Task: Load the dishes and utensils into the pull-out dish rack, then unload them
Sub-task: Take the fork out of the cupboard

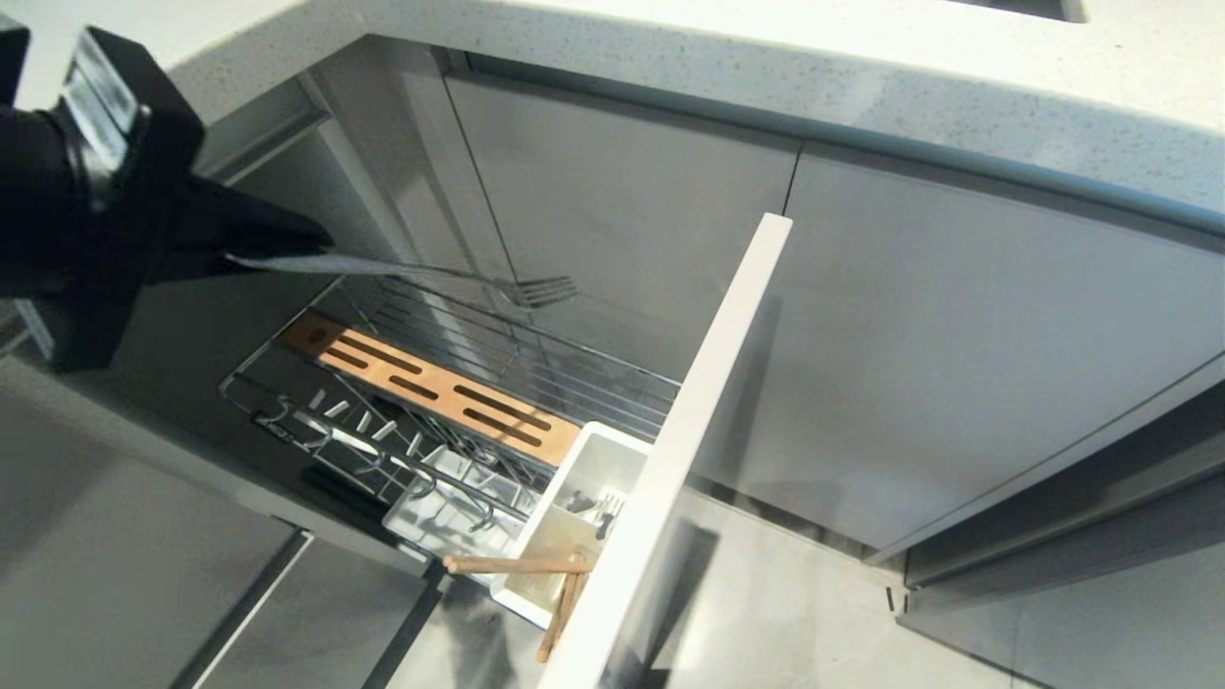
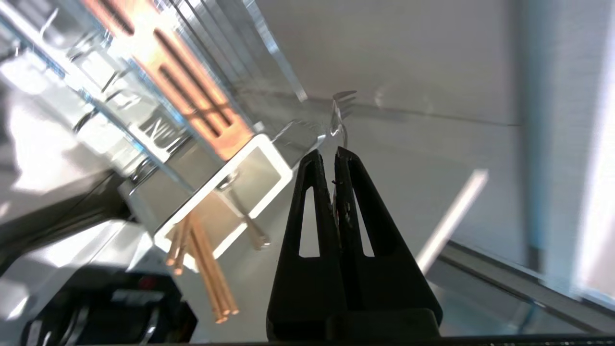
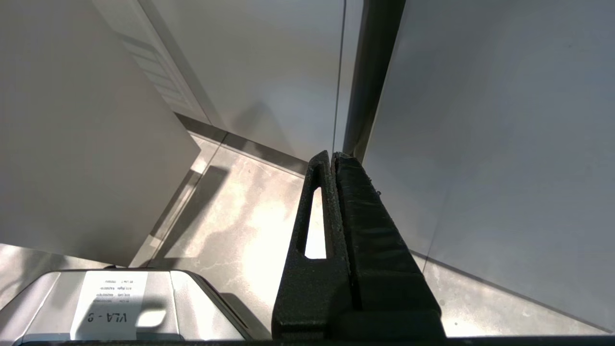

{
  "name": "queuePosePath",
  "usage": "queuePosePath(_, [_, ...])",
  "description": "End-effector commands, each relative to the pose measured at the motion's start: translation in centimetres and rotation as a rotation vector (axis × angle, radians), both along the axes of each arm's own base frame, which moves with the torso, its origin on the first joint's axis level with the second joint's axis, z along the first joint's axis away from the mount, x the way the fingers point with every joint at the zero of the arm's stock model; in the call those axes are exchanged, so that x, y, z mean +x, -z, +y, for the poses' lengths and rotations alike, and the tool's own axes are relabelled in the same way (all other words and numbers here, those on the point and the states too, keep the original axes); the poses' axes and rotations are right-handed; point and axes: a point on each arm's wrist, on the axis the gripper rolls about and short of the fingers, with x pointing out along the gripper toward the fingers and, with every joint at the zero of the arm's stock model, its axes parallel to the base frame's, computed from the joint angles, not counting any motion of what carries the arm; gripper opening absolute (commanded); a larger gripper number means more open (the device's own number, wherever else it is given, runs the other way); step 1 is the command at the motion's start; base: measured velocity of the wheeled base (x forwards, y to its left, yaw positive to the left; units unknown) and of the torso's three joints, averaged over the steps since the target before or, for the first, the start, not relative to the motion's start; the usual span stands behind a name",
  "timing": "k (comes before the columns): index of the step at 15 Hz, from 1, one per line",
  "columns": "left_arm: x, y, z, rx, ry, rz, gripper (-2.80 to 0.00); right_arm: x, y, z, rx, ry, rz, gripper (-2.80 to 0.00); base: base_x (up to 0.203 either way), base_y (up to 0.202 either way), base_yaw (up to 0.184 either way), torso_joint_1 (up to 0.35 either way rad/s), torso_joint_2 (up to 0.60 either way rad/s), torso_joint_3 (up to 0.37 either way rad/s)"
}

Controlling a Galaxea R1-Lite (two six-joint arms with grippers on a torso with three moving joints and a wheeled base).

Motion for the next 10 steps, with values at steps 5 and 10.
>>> queuePosePath(5, [-4.1, -4.0, 5.3, -0.081, -0.094, -0.206, -2.8, 0.0, 0.0, 0.0, 0.0, -0.001, 0.002, -2.8, 0.0, 0.0, 0.0, 0.0, 0.0, 0.0])
queuePosePath(10, [-7.6, -6.5, 9.4, -0.102, -0.242, -0.4, -2.8, 0.0, 0.0, 0.0, 0.0, -0.001, 0.002, -2.8, 0.0, 0.0, 0.0, 0.0, 0.0, 0.0])
